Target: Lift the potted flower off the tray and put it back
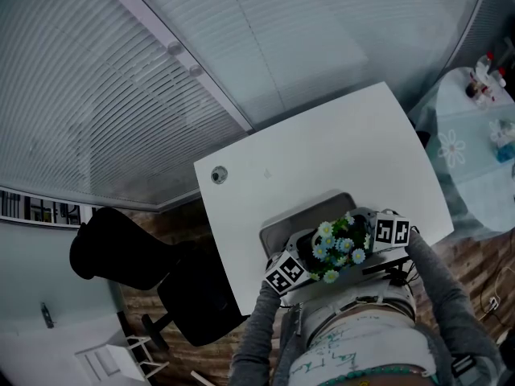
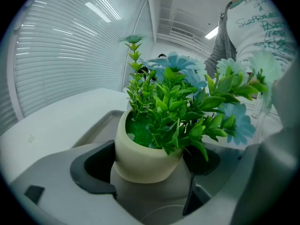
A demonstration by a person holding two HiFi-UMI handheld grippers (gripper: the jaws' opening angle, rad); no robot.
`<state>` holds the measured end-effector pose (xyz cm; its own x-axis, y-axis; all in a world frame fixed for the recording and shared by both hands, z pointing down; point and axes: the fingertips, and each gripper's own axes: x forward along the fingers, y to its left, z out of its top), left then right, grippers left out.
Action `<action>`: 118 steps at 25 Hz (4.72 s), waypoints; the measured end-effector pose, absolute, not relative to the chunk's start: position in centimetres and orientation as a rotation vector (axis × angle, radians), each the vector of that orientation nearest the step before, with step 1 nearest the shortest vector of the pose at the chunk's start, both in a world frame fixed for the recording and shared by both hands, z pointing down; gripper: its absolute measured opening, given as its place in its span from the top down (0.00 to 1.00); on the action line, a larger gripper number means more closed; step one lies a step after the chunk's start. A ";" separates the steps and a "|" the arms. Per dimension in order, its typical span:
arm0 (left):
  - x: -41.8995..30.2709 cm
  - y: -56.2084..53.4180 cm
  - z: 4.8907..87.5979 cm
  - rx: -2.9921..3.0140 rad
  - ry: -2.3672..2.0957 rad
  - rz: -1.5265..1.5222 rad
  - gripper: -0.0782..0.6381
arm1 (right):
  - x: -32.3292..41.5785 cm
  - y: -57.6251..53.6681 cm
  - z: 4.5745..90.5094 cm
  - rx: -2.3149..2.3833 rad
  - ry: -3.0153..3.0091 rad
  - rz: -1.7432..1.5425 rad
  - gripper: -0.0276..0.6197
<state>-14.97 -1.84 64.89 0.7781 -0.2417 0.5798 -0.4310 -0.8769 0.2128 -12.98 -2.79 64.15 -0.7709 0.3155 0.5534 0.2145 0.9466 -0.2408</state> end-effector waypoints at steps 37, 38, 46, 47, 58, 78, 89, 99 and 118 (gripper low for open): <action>-14.7 -1.7 61.2 2.632 -0.556 0.820 0.27 | -12.5 -2.9 61.0 -0.396 -2.447 0.199 0.37; -14.7 -1.7 60.8 2.634 -0.557 0.819 0.27 | -12.5 -2.9 60.7 -0.394 -2.448 0.192 0.37; -14.6 -1.9 57.9 2.646 -0.575 0.826 0.27 | -12.3 -3.2 57.9 -0.391 -2.442 0.169 0.37; -14.6 -1.9 57.5 2.643 -0.577 0.822 0.27 | -12.3 -3.2 57.5 -0.393 -2.440 0.169 0.37; -14.5 -2.5 51.6 2.622 -0.592 0.797 0.27 | -12.4 -4.2 51.5 -0.415 -2.420 0.158 0.37; -15.2 -3.3 46.6 2.667 -0.647 0.833 0.27 | -13.1 -4.9 46.3 -0.400 -2.424 0.064 0.37; -15.1 -3.0 46.3 2.662 -0.647 0.822 0.27 | -13.1 -4.6 46.0 -0.400 -2.421 0.070 0.37; -14.9 -2.8 46.1 2.665 -0.656 0.826 0.27 | -12.9 -4.4 45.7 -0.402 -2.420 0.057 0.37; -14.4 -2.1 46.1 2.659 -0.680 0.840 0.27 | -12.3 -3.7 45.9 -0.422 -2.404 0.040 0.37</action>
